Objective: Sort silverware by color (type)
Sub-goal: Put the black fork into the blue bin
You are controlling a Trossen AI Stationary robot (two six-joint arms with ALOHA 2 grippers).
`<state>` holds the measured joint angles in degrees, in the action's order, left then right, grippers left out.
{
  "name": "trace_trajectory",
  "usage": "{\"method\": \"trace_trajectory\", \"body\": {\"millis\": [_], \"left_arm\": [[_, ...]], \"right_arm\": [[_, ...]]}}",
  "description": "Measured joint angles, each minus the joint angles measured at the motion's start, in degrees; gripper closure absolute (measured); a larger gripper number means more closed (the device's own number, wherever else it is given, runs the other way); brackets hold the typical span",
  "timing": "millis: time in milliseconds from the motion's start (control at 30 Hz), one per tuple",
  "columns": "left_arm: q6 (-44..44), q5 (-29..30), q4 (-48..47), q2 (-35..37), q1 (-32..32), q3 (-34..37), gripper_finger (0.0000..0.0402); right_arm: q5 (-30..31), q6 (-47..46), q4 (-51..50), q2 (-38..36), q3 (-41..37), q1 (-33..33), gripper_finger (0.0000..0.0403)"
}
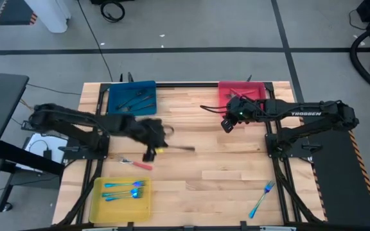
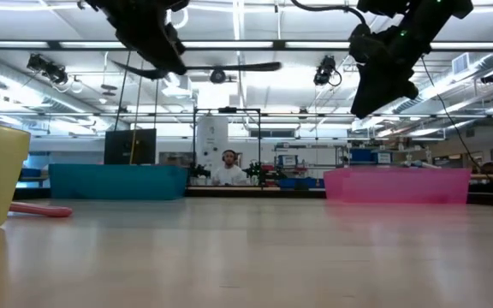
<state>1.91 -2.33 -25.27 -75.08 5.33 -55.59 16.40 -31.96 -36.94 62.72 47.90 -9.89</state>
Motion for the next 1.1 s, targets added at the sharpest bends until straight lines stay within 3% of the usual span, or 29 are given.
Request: {"method": "trace_trajectory", "body": {"millis": [267, 533, 867, 1100], "left_arm": [[2.26, -0.06, -13.01, 11.78, -14.6, 0.0, 0.039], [7.78, 0.31, -23.83, 16.36, -33.25, -0.02, 0.0389], [10.31, 0.33, -25.7, 16.1, -55.77, -0.02, 0.0389], [8.86, -0.42, -20.29, 14.81, -62.51, 7.2, 0.0389]], "right_arm": [[-0.02, 0.01, 0.02, 0.0, 0.0, 1.76, 0.0288], [-0.09, -2.21, 0.01, 0.0, 0.0, 3.97, 0.0288], [-0.24, -3.58, 0.01, 0.0, 0.0, 7.31, 0.0288], [-0.22, -6.0, 0.09, 0.0, 0.0, 9.15, 0.0288]]}}
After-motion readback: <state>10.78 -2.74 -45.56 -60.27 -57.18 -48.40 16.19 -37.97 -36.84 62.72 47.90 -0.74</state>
